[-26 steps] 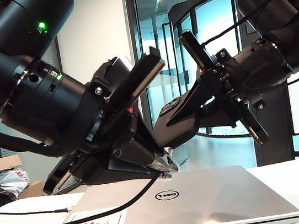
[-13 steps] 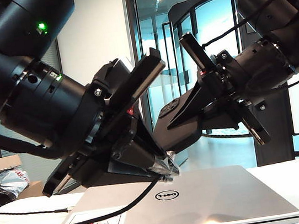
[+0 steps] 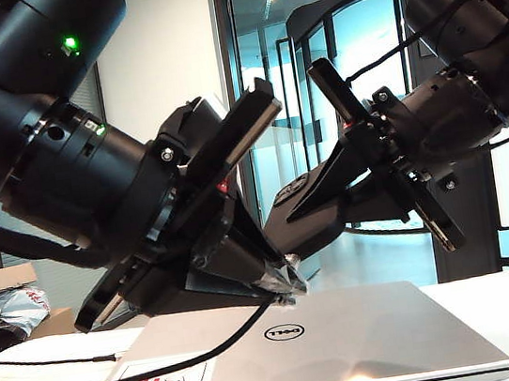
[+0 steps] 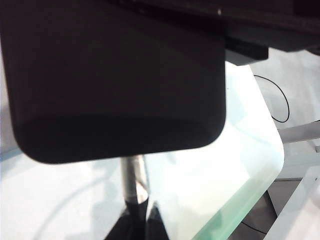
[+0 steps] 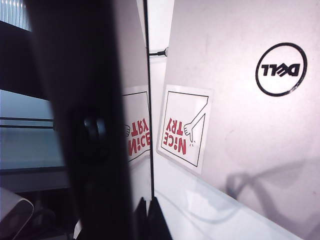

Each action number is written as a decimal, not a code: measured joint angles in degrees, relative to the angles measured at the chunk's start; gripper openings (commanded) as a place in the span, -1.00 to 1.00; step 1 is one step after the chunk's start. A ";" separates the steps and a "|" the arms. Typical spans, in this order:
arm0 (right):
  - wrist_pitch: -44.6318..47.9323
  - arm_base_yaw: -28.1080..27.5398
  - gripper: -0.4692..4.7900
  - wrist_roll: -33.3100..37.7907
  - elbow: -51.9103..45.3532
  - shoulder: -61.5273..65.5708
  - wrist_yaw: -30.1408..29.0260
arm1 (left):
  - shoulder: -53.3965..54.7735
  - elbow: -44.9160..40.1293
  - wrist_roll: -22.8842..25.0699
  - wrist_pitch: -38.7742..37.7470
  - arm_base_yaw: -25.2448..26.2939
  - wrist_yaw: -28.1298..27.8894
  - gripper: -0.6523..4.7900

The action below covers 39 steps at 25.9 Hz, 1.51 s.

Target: Pick up the charging cable and the phone, plug the charging cable into the charging port on the phone, and finally place them back on the table.

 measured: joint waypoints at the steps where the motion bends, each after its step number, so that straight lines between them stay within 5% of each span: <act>1: 0.00 0.00 -0.84 0.02 0.00 -0.02 0.13 | 0.02 0.00 -0.02 0.09 0.00 0.00 -0.47; 3: -0.09 0.00 -0.84 -0.04 0.00 -0.02 0.09 | 0.02 0.00 -0.02 0.59 0.00 -0.22 -0.29; 14: -1.42 -3.63 -0.84 -0.07 -0.13 0.02 1.77 | -1.62 0.17 0.28 1.51 0.04 -0.83 -0.28; 16: -1.44 -7.17 -0.84 -0.55 -0.13 0.07 2.27 | -3.93 0.17 2.69 0.46 0.07 -0.83 -0.41; 18: -1.55 -9.53 -0.84 -1.66 -0.13 0.07 2.16 | -5.40 0.24 4.39 0.50 0.04 -0.83 -0.79; 23: -5.42 -16.50 -0.84 -3.80 0.11 0.04 -1.90 | -10.49 0.26 6.34 -0.26 0.50 -0.79 -0.78; 29: -25.42 -24.33 -0.84 -16.72 4.98 -0.76 -2.29 | -18.21 4.02 7.65 -13.77 7.13 -0.72 -0.78; 35: -47.98 -29.03 -0.84 -32.54 16.15 -0.61 3.23 | -21.70 11.82 16.59 -28.59 15.58 -0.83 -0.78; 39: -58.36 -31.26 -0.84 -39.82 23.02 1.55 4.26 | -23.47 14.88 19.43 -30.12 19.74 -1.07 -0.78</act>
